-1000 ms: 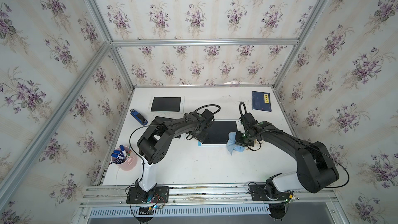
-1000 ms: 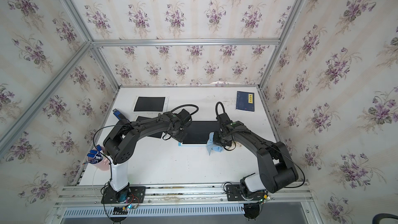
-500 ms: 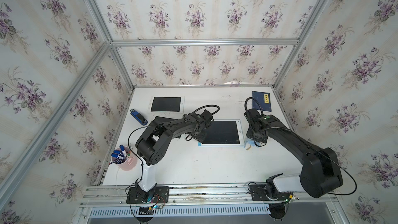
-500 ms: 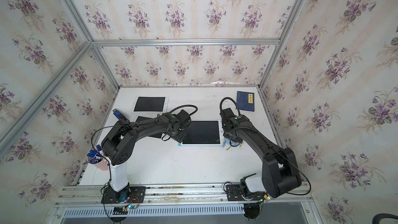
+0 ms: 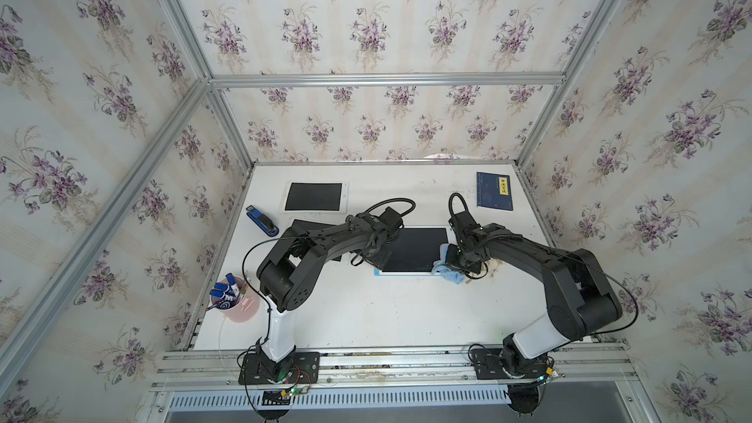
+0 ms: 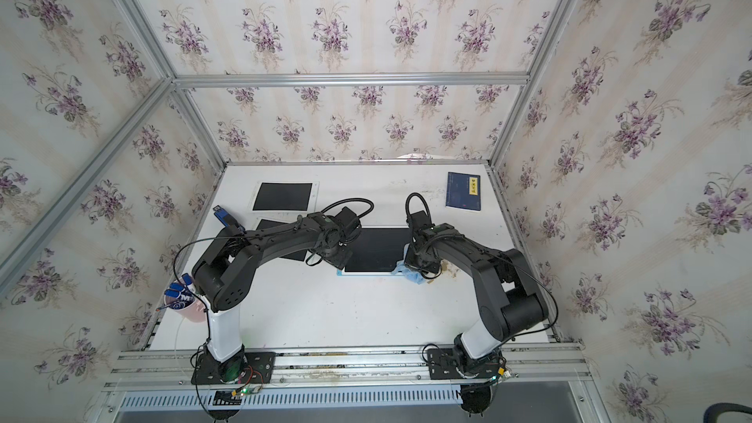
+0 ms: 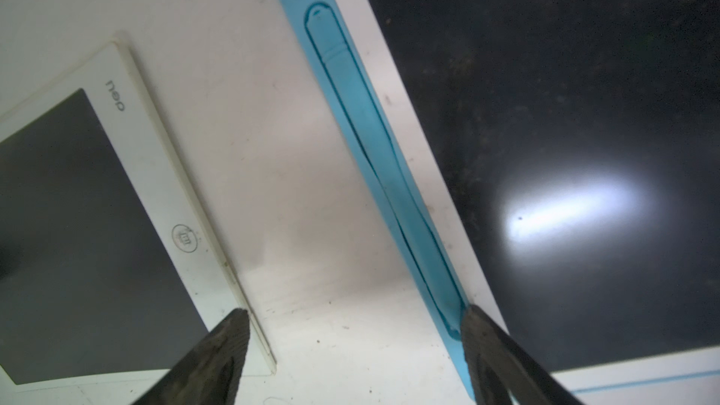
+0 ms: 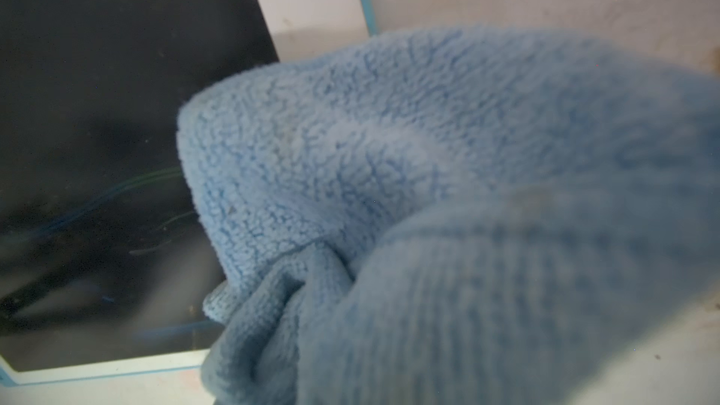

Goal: Wipe the drawing tablet
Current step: Wipe the dirt from the drawing tablet.

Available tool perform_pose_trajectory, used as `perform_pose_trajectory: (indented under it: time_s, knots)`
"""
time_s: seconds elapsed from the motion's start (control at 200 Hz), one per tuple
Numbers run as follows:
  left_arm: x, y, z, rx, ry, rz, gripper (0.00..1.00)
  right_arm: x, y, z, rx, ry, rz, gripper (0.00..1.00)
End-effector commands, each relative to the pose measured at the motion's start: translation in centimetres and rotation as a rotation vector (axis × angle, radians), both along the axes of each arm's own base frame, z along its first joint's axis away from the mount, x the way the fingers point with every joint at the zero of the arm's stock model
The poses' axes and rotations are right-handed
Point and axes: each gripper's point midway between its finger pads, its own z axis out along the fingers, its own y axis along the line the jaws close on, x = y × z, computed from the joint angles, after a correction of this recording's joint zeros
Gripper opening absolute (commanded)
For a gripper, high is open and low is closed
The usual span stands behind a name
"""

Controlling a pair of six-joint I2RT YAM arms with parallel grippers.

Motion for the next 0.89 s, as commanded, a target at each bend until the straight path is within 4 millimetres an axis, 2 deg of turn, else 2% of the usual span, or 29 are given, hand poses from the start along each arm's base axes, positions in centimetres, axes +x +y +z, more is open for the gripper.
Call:
perform_pose_trajectory:
  time_s: [0.0,0.065,0.15,0.295,0.575,0.724,0.774,0.889]
  knots:
    - [-1.0,1.8,-0.5,0.085,0.04,-0.001,0.86,-0.9,-6.9,0.3,-0.39,0.025,-0.089,0.0]
    - [-1.0,1.8,-0.5,0.087,0.039,-0.002,0.87,-1.1,-9.7,1.5,-0.57,0.036,-0.148,0.0]
    - [-1.0,1.8,-0.5,0.085,0.038,-0.002,0.87,-1.4,-11.9,3.2,-0.74,0.061,-0.198,0.0]
    - [-1.0,1.9,-0.4,0.089,0.036,-0.004,0.87,-1.4,-13.0,5.6,-0.844,0.047,-0.279,0.0]
    - [-0.9,2.0,-0.2,0.092,0.029,0.0,0.87,1.0,-10.3,7.0,-0.634,-0.069,-0.286,0.0]
    - [-0.6,2.2,0.5,0.089,0.001,0.016,0.87,2.9,-10.7,8.0,-0.623,-0.118,-0.339,0.0]
    - [-0.3,2.0,1.2,0.064,-0.028,0.023,0.87,3.7,-11.1,7.6,-0.583,-0.096,-0.378,0.0]
    - [0.2,0.7,4.2,-0.084,-0.097,0.035,0.88,6.7,-12.4,4.6,-0.353,-0.065,-0.491,0.0]
